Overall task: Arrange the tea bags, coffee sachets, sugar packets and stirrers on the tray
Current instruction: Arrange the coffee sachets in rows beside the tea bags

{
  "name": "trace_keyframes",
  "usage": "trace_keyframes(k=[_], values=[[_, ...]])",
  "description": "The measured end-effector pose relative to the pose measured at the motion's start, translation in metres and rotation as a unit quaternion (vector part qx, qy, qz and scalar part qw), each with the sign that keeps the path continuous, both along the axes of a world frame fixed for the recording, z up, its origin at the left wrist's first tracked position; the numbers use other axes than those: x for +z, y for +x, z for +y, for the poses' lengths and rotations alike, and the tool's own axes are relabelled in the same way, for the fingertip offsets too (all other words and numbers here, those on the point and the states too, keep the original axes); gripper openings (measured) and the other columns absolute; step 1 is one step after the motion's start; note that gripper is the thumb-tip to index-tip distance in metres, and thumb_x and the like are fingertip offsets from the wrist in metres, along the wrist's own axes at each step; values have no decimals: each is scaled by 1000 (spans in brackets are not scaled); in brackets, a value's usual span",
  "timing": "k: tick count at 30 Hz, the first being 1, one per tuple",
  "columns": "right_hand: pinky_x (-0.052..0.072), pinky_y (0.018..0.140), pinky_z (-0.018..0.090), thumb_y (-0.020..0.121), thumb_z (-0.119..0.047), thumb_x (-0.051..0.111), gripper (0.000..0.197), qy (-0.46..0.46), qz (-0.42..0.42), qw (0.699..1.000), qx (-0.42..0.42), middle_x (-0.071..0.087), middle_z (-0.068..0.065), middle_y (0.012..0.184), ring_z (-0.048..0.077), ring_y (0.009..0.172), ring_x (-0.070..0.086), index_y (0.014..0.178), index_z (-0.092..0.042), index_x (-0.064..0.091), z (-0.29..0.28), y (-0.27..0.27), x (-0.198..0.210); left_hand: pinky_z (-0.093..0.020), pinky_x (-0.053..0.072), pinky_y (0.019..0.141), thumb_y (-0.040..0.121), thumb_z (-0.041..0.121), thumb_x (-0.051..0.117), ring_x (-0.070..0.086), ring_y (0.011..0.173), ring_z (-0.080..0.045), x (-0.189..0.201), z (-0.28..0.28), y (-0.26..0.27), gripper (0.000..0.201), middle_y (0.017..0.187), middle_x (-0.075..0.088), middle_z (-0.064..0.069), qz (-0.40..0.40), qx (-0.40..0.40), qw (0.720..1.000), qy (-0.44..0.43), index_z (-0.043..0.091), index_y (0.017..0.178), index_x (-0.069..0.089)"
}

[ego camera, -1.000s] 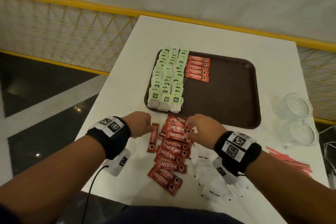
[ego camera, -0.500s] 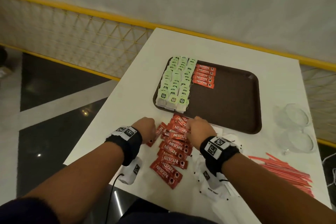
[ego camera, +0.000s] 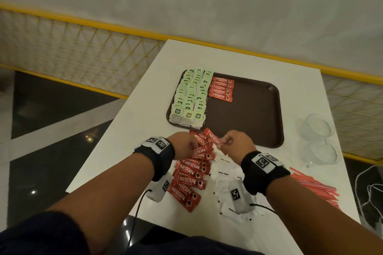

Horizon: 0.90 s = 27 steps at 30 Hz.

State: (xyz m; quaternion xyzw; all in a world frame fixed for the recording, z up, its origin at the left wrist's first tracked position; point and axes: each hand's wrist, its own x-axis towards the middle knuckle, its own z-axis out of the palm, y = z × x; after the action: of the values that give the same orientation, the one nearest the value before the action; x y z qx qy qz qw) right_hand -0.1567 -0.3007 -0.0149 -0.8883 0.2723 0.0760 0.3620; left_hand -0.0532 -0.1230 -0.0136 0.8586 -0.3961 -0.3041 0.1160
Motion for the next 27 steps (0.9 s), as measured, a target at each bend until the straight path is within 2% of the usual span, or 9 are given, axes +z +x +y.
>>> trace_keyframes(k=[3,6,11,15,18,21,23,25,27], values=[[58,68,35,80,-25,77,19,23,0,1000,-18,69,1,78,17,69,67,83,-16,60,-7,-9,3,-30,49,88,90,23,64,63,101,-23,-4,-9,-3,21,107,70,-5,-7,-26,999,26,12,104,75],[53,60,25,82,-21,75,16,43,-3,999,-33,70,1,77,11,61,64,87,-14,61,-11,-16,6,-32,48,93,90,24,66,62,106,-22,-7,-12,-4,23,114,69,-3,-3,-30,999,31,14,110,73],[57,68,29,84,-16,72,11,68,-7,996,-51,70,0,78,11,66,66,90,-14,63,-16,-25,8,-29,46,96,89,22,69,60,111,-21,-8,-16,-5,26,118,68,-2,-7,-48,997,54,17,114,72],[57,67,28,85,-16,70,9,70,-14,996,-53,70,2,79,13,68,67,89,-15,62,-21,-28,9,-22,43,87,88,21,70,62,106,-19,-6,-18,-4,23,114,70,-1,4,-42,998,51,17,110,73],[57,67,28,86,-14,69,8,90,-26,994,-61,70,5,82,18,73,69,89,-14,63,-27,-25,10,-26,47,88,87,20,70,62,97,-16,-2,-18,2,19,106,70,1,16,-30,999,38,17,105,74],[56,68,30,87,-12,67,5,111,-37,991,-68,70,6,84,22,78,68,91,-13,64,-34,-19,12,-21,44,75,85,20,73,60,86,-12,3,-18,14,10,90,64,7,24,-9,1000,-2,19,95,73],[55,66,29,88,-12,67,4,121,-44,989,-78,69,6,85,21,79,67,91,-13,64,-40,-11,12,-16,44,68,84,20,74,60,80,-9,9,-18,26,8,89,64,8,47,24,998,-45,19,91,71],[53,65,25,88,-12,66,6,136,-48,985,-94,68,5,87,18,78,64,94,-13,64,-48,1,12,-20,50,68,86,20,73,62,77,-7,17,-20,42,7,91,65,7,76,55,991,-93,20,91,68],[54,68,27,90,-11,64,8,153,-41,981,-113,66,5,90,16,76,63,99,-12,63,-56,16,11,-24,50,72,90,25,70,61,81,-9,22,-24,60,8,94,62,8,69,65,988,-119,21,94,64]])
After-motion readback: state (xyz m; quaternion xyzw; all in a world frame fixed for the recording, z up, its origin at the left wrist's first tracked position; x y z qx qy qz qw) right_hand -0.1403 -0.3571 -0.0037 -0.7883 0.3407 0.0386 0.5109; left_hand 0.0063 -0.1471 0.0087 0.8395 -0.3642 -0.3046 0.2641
